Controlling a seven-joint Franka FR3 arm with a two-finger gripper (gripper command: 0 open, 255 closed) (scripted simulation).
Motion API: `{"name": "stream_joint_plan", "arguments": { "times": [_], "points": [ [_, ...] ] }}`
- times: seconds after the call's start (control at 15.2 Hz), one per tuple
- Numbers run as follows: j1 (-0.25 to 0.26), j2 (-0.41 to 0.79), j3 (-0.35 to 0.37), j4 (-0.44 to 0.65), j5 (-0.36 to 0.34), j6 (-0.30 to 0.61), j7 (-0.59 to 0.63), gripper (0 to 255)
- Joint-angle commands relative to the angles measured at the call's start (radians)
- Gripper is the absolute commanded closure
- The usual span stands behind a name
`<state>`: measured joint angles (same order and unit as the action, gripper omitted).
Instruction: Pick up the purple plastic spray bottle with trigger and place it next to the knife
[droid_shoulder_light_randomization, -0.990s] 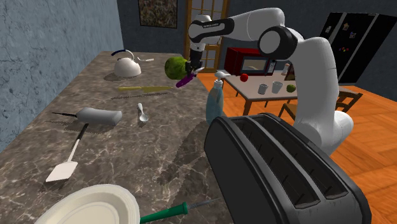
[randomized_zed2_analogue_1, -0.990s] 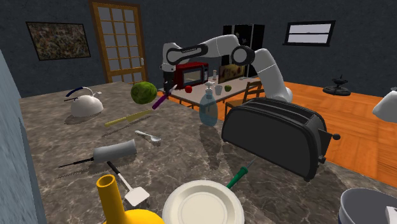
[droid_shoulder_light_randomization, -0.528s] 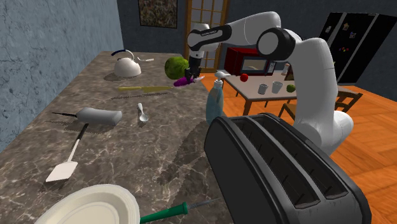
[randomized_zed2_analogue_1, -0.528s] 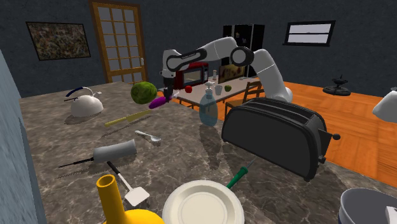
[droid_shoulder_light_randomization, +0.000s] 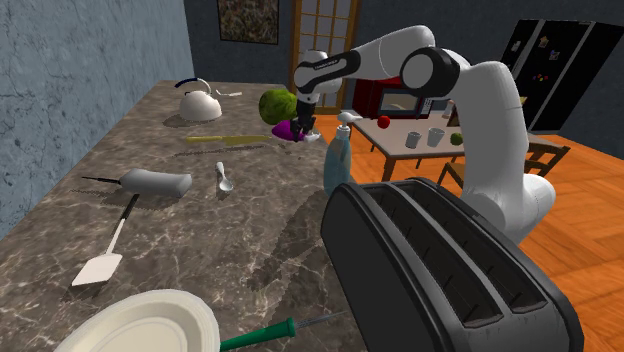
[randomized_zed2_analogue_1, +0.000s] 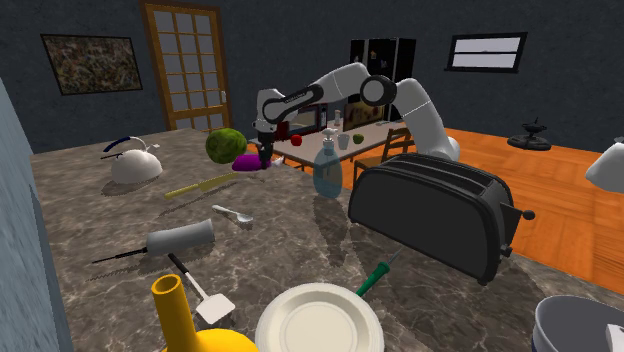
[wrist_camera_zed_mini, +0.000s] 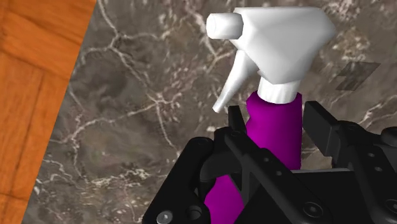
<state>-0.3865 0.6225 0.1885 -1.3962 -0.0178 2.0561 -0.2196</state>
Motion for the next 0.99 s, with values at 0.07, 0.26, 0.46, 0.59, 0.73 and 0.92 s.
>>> {"name": "stream_joint_plan", "arguments": {
  "times": [0.07, 0.26, 0.46, 0.59, 0.73, 0.92],
  "points": [
    [0.001, 0.004, 0.000, -0.005, -0.001, 0.010, 0.000, 255],
    [0.001, 0.004, 0.000, -0.005, -0.001, 0.010, 0.000, 255],
    [0.001, 0.004, 0.000, -0.005, -0.001, 0.010, 0.000, 0],
    [0.001, 0.004, 0.000, -0.005, -0.001, 0.010, 0.000, 0],
    [0.001, 0.004, 0.000, -0.005, -0.001, 0.010, 0.000, 0],
    [-0.003, -0.022, 0.002, 0.021, 0.003, -0.042, -0.002, 0]
  ]
}}
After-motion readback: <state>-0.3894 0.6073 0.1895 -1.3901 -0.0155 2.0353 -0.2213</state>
